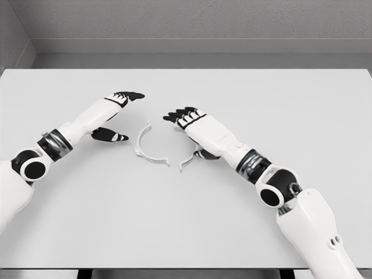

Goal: Assemble PVC drainage pipe clamps

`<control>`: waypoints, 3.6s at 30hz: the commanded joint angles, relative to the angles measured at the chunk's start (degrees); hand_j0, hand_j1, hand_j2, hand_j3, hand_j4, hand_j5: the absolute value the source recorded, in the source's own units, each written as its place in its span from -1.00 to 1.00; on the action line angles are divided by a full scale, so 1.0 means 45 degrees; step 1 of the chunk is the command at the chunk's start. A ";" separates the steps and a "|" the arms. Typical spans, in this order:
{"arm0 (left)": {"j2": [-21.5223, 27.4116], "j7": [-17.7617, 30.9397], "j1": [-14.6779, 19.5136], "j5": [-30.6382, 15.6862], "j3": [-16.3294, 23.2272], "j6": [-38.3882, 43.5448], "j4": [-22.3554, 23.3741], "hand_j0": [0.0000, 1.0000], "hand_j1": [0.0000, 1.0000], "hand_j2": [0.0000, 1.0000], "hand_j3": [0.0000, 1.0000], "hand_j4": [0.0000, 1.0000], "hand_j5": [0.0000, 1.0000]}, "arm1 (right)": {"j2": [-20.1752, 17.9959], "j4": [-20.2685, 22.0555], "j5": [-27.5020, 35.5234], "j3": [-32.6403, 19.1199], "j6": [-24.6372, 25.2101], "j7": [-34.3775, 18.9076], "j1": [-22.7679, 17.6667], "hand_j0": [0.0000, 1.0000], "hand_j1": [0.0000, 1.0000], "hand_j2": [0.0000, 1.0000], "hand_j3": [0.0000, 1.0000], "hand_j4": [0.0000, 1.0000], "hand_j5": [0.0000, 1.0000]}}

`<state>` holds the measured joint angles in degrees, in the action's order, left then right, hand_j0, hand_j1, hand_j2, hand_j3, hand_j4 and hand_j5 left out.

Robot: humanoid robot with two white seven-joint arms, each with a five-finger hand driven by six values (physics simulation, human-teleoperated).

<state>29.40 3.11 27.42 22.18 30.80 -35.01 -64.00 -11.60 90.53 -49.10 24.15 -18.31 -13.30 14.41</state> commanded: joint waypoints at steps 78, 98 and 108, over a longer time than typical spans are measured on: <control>-0.1104 -0.0007 0.0215 0.0071 0.0460 0.0003 0.0395 1.00 1.00 1.00 1.00 1.00 1.00 | -0.3027 0.2324 0.5657 -0.9526 -0.3708 -0.4822 -0.3750 1.00 1.00 1.00 1.00 1.00 1.00; -0.0049 -0.0046 -0.0156 -0.0163 0.0206 0.0003 -0.0737 1.00 1.00 1.00 1.00 1.00 1.00 | -0.3047 0.2285 0.5657 -0.9545 -0.3708 -0.4822 -0.3750 1.00 1.00 1.00 1.00 1.00 1.00; -0.0049 -0.0046 -0.0391 -0.0143 0.0284 0.0003 -0.1207 1.00 1.00 1.00 1.00 1.00 1.00 | -0.3027 0.2324 0.5677 -0.9526 -0.3708 -0.4822 -0.3750 1.00 1.00 1.00 1.00 1.00 1.00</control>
<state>29.13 2.93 25.58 21.84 32.03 -35.01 -69.24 -25.19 100.89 -24.01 -18.71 -35.17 -35.03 -2.46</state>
